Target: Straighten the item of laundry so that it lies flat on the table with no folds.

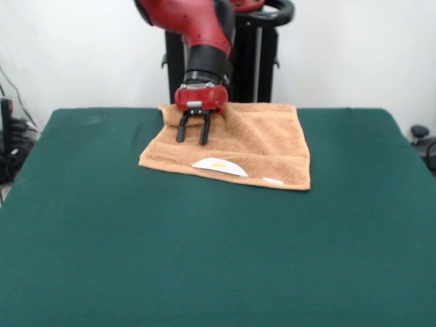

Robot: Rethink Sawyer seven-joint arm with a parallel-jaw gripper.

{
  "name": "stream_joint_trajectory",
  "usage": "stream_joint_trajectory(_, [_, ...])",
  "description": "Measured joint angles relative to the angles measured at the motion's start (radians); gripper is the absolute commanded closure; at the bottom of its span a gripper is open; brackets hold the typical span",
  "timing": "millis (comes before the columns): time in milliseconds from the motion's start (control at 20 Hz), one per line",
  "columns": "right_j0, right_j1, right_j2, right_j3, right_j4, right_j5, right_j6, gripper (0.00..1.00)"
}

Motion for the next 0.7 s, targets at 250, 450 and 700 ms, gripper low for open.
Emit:
stream_joint_trajectory(250, [0.006,0.0,-0.012,-0.009,-0.017,0.011,0.0,0.0])
stream_joint_trajectory(450, [0.013,-0.002,-0.024,-0.019,-0.036,0.027,0.0,0.0])
stream_joint_trajectory(700, [0.022,-0.017,-0.04,-0.035,-0.074,0.074,0.0,0.0])
